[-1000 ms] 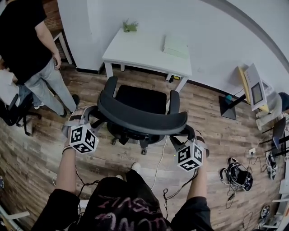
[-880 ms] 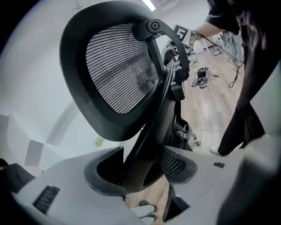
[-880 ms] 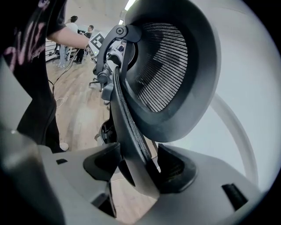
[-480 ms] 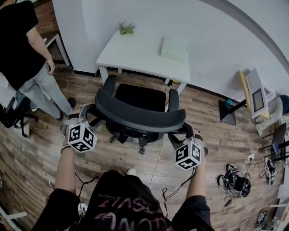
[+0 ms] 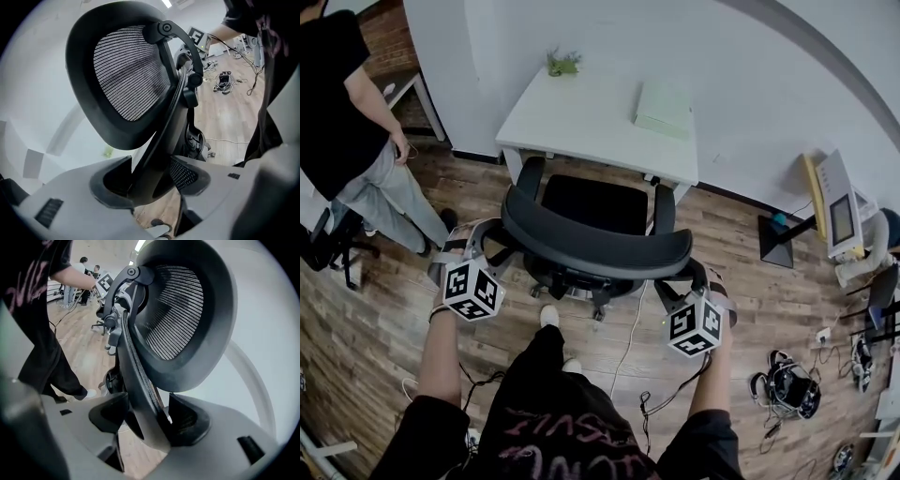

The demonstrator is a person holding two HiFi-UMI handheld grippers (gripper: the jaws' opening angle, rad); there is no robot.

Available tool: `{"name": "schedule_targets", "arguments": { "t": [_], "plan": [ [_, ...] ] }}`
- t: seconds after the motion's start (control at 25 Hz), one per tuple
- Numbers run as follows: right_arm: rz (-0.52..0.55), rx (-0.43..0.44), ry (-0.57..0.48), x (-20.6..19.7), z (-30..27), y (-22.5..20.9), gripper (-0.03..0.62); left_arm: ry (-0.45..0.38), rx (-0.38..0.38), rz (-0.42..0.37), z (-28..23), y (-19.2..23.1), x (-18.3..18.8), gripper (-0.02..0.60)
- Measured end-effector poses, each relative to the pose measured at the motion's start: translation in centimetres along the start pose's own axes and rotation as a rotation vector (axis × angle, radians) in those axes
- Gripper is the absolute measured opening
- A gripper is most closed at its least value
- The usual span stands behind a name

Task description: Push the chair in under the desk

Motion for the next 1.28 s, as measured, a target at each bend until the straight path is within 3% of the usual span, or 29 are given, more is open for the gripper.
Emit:
{"name": "schedule_targets", "arguments": {
  "t": [0.6, 1.28],
  "plan": [
    [0.006, -0.021, 0.009, 0.4, -5.1, -4.0, 0.272, -0.024, -0.006, -0.004, -4.2, 4.4, -0.1, 0.264],
    [-0.015, -0.041, 0.037, 2.8, -11.9, -7.9, 0.273, -0.043, -0.023, -0.026, -10.4, 12.3, -1.9, 0.267]
  ]
}}
Point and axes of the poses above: the fingertips, and each gripper's own axes: z backward along the fingers, y to its left, x out of its top, the point moved 3 cm from there along z, backward along the fingers, and after that the axes turned 5 degrees about -x, right-handed, at the moved point
